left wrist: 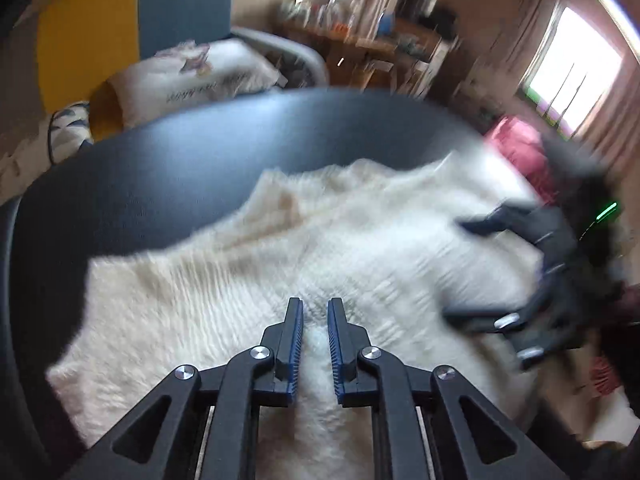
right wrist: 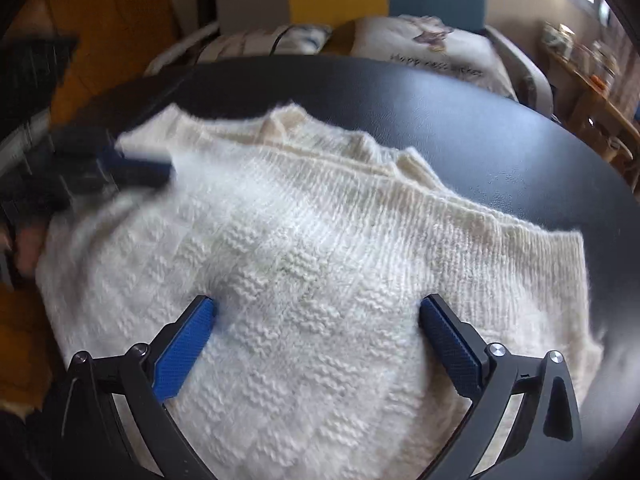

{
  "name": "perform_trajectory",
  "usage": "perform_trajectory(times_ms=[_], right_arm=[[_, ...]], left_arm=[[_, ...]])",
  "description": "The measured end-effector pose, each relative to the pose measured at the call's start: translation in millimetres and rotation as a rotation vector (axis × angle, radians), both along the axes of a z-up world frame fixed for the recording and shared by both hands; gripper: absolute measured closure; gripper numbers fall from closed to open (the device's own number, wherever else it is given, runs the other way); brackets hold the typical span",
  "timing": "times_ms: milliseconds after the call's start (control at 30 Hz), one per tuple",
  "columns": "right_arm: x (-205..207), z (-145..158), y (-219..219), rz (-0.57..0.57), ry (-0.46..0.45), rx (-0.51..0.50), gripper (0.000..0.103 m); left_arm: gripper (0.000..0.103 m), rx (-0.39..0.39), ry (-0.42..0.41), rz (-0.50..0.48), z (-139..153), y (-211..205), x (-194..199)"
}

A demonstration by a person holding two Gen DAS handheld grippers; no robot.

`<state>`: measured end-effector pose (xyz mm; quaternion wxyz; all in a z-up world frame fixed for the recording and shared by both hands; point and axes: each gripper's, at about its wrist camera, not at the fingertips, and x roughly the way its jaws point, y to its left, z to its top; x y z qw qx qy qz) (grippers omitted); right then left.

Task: Fold clothes

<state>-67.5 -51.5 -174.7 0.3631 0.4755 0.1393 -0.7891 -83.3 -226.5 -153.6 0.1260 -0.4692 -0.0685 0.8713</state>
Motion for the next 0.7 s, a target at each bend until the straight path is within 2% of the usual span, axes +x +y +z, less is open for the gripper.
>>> perform_trajectory(times_ms=[133,233,333,367,433,533,700], right_arm=[[2,19,15,-0.032,-0.006,-0.04,0.0],[-2,30,37,-0.066,0.022,-0.036,0.0],[-14,11,75,-0.155,-0.036,-0.003,0.0],[-17,6,86,-0.167,-0.048,-0.042,0.0],[-21,0,105,-0.186,-0.075,-0.112,0.001],[-18,18,134,-0.198,-0.122,-0.172,0.001],[-10,53,222,-0.266,-0.162,-0.376,0.001]], left_arm=[[0.09,0.085,0.018,0.097,2,-14,1],[0.09,0.077,0.071,0.134,13,-20,14],[0.09,0.063,0.042,0.154,6,-25,19],[0.09,0.059,0.045,0.152,0,-26,21],[0.09,0.098,0.067,0.178,-1,-29,25],[0.09,0.135,0.058,0.225,5,-34,28],[0.09,0.101,0.104,0.202,22,-26,64]])
